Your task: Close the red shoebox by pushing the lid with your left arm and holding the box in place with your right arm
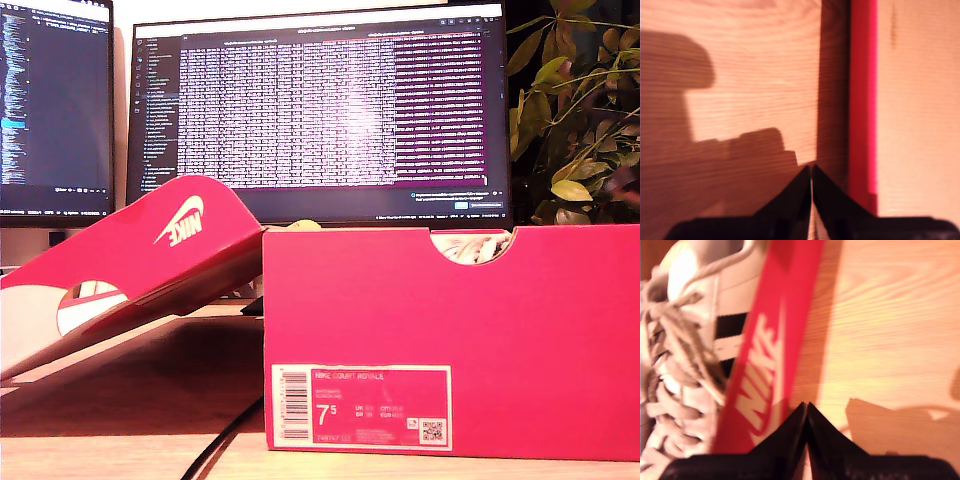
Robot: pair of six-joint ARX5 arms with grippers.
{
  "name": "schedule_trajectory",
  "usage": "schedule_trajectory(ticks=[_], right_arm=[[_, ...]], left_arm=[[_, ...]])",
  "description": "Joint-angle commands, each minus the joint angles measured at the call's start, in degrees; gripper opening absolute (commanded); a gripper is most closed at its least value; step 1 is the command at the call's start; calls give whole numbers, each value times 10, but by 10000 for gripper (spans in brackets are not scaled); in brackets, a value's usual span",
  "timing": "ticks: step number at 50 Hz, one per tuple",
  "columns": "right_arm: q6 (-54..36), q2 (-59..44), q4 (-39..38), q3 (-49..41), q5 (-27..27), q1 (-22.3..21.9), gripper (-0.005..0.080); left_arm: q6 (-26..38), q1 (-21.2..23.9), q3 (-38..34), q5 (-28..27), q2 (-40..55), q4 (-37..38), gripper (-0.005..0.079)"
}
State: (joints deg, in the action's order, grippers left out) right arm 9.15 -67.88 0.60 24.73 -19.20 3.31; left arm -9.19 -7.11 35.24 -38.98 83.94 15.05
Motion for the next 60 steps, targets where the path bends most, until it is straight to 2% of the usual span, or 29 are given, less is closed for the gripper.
schedule_trajectory(ticks=[1, 17, 33, 44, 60], right_arm=[[1, -12, -11, 17, -4, 14, -12], [1, -53, -31, 56, -4, 63, -12], [-1, -67, -31, 60, -4, 67, -12], [-2, -69, -31, 60, -4, 67, -12], [-12, -69, -28, 60, -4, 67, -12]], left_arm=[[2, 2, 5, -11, 16, -3, -19], [2, 2, 5, -28, 38, -13, -19], [0, 2, 20, -105, 38, -17, -19], [-4, 2, 45, -161, 28, 8, -19], [-5, 2, 90, -194, -46, 71, -19]])
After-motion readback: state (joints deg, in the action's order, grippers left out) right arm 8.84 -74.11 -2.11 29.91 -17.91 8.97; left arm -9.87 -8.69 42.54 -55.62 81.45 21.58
